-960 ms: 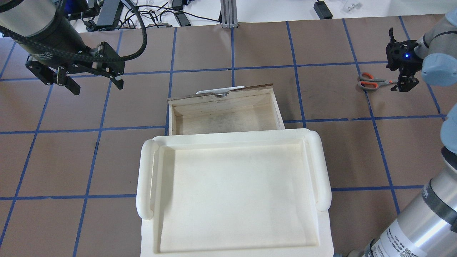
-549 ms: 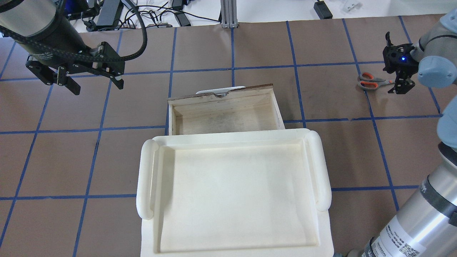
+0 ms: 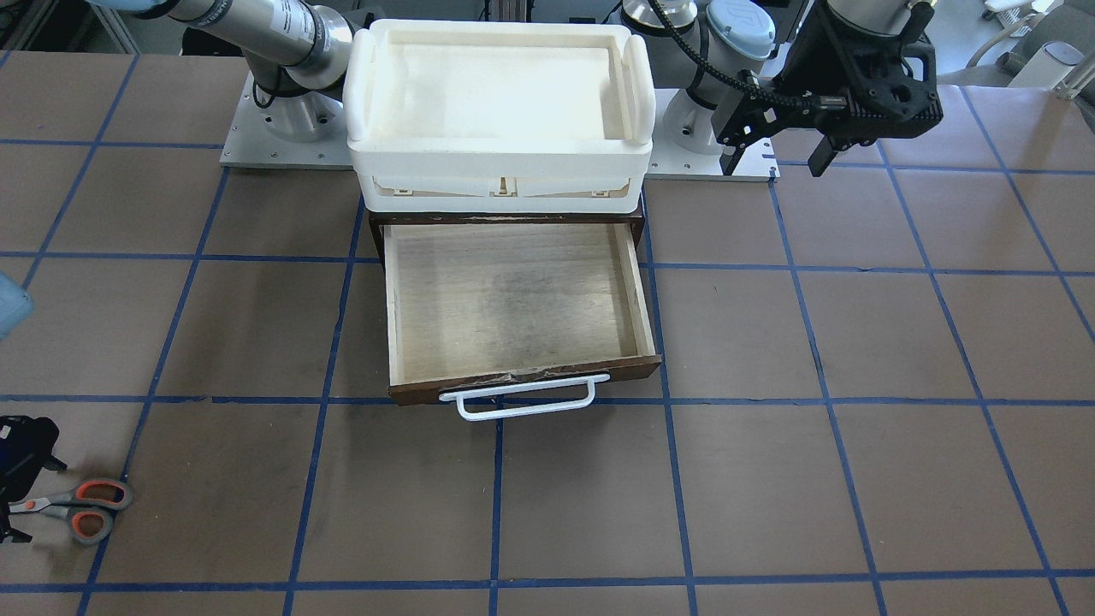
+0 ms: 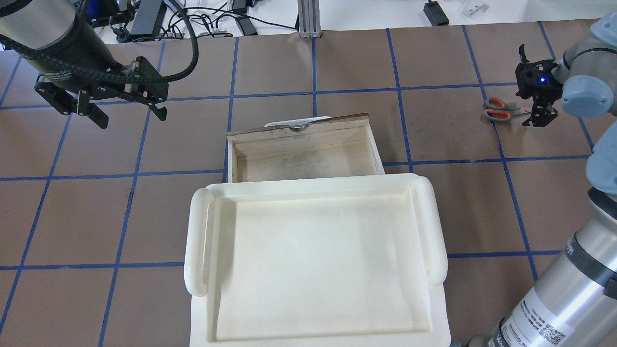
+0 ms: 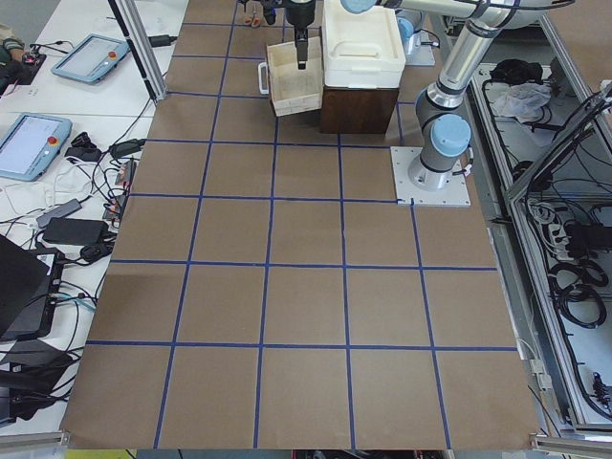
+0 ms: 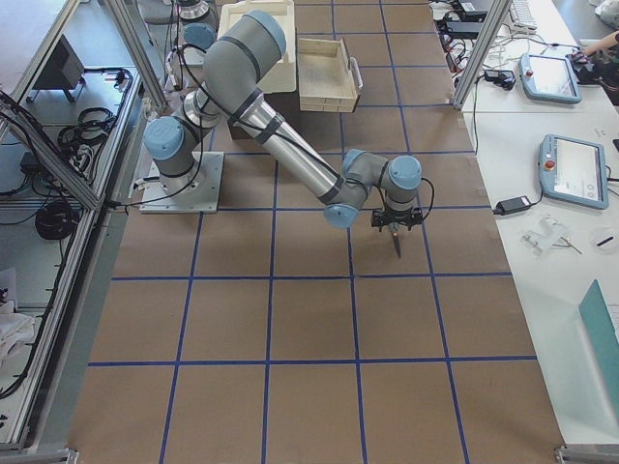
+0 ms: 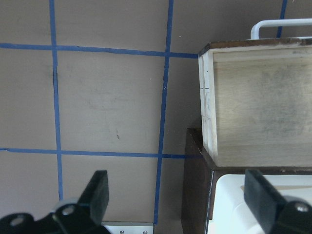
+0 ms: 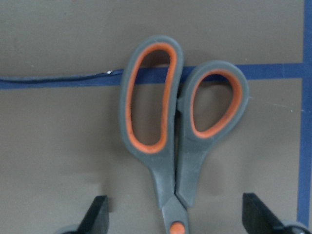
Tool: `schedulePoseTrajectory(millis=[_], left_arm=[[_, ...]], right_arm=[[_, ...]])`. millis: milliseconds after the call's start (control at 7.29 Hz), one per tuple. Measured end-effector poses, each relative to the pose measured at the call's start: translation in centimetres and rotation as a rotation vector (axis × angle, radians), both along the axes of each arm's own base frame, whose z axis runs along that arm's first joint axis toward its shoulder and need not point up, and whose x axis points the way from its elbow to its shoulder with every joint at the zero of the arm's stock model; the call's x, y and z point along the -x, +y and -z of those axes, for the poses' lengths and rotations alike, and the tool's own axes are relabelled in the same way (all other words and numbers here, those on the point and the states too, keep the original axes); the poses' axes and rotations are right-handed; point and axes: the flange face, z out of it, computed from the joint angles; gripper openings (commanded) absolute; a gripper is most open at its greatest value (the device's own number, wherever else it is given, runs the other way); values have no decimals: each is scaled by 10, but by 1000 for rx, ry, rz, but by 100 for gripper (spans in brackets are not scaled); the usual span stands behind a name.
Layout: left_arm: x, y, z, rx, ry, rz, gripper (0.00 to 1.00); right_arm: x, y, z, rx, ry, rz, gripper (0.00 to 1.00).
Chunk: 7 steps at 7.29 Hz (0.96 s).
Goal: Put scissors in drawer and close it
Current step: 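Close the right gripper on the scissors handles and lift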
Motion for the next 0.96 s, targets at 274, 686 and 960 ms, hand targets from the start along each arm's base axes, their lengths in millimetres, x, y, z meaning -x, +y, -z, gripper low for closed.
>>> schedulePoseTrajectory(millis=[274, 686, 960], left_arm=[[0, 0, 0, 0, 0, 0, 100], [0, 0, 0, 1, 1, 0, 100], [0, 0, 0, 1, 1, 0, 100]], right_arm=[[0, 0, 3, -6, -3, 1, 64], [-1, 0, 6, -17, -5, -5, 0], [-1, 1, 5, -24, 6, -7, 0]])
